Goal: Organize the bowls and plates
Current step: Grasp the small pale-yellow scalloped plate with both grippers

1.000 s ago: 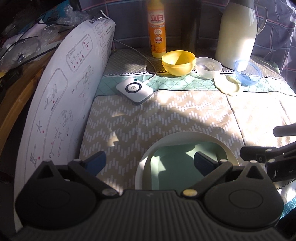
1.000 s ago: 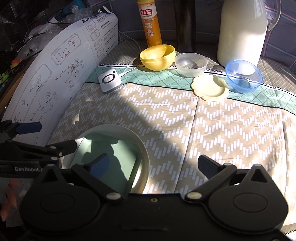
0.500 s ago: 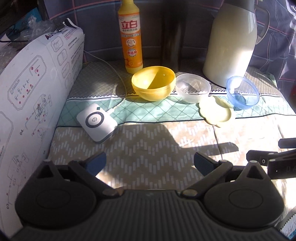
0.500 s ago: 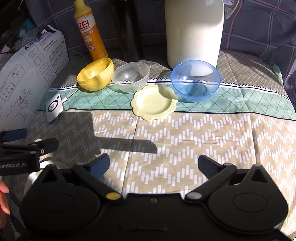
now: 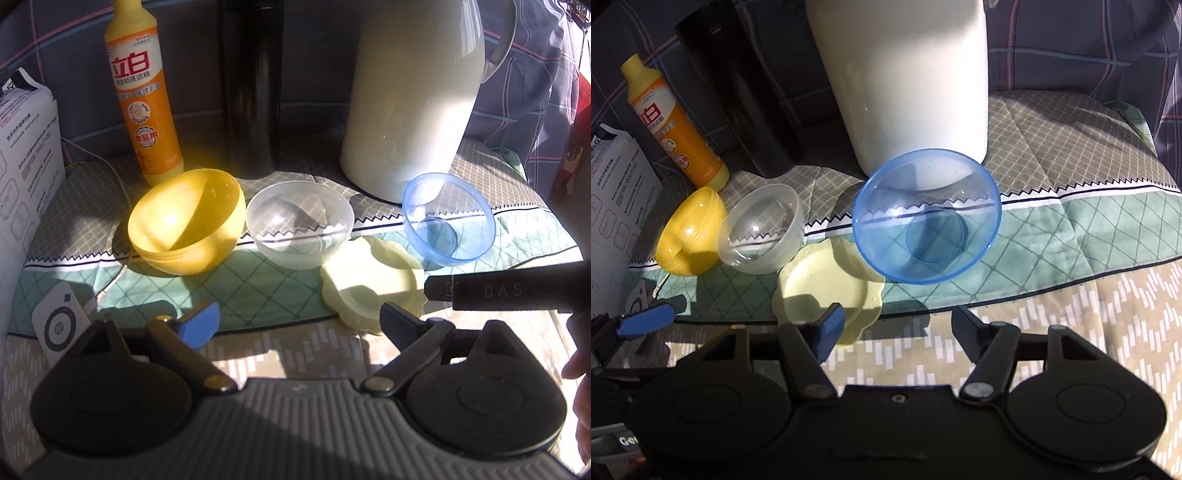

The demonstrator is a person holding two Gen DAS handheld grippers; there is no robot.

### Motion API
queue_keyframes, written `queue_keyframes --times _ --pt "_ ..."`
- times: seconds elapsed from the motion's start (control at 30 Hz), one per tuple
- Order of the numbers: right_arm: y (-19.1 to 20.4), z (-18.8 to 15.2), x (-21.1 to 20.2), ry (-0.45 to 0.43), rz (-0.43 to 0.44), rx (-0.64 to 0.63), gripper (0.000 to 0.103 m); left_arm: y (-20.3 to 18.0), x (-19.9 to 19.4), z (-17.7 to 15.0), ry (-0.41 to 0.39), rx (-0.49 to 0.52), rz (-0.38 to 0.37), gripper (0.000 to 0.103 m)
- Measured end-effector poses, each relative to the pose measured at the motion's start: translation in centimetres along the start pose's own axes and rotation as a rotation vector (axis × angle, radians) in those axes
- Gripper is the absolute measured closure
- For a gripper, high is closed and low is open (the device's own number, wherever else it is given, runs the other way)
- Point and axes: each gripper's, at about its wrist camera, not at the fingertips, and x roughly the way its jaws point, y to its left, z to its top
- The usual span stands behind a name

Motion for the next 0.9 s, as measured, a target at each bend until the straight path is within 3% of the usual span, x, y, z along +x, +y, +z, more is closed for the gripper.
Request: queue_keyframes --times 0.27,0.47,0.53,0.73,0.9 --pt "-0.2 0.7 2.1 0.016 0.034 0.004 0.063 0.1 3.1 0.8 0.033 -0.055 -0.063 0.027" --pt "-0.1 1.0 2.4 0.001 0.053 -0.008 0.076 -1.0 4.5 0.6 0.058 -0.015 -0.087 0.051" --pt "0.0 0.8 2.3 0.005 0.069 -0.021 0.090 -1.8 4.5 0.5 0.058 0.037 -0.113 0.075" --pt "0.1 0.6 2.3 -0.012 0.075 -0.028 0.091 -1.5 4.6 0.5 0.061 0.009 -0.125 0.075" --pt "0.5 0.2 1.6 -0.014 0.058 -0.026 0.090 -2.0 3.8 0.4 0.064 0.027 -0.083 0.080"
